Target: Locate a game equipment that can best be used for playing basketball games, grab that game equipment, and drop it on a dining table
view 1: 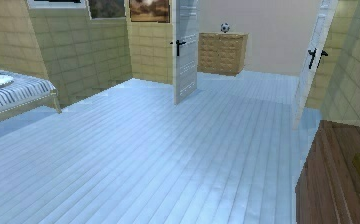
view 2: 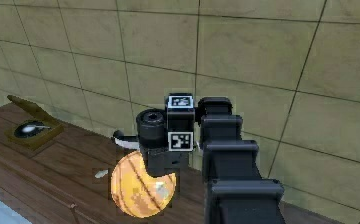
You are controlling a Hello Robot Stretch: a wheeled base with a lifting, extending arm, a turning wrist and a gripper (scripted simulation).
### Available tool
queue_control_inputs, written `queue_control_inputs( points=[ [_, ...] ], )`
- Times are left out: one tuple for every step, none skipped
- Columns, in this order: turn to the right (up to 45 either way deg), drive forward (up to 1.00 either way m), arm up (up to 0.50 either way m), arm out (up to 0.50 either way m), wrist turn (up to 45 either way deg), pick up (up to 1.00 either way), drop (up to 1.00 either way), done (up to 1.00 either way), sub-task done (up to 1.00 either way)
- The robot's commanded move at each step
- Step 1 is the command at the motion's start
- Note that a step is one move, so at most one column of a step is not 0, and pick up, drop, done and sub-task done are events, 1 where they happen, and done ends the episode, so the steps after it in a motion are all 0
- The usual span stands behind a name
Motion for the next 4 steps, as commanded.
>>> queue_control_inputs(
  points=[
    [0.0, 0.0, -0.3, 0.0, 0.0, 0.0, 0.0, 0.0, 0.0],
    [0.0, 0.0, 0.0, 0.0, 0.0, 1.0, 0.0, 0.0, 0.0],
    [0.0, 0.0, 0.1, 0.0, 0.0, 0.0, 0.0, 0.0, 0.0],
    [0.0, 0.0, 0.2, 0.0, 0.0, 0.0, 0.0, 0.0, 0.0]
  ],
)
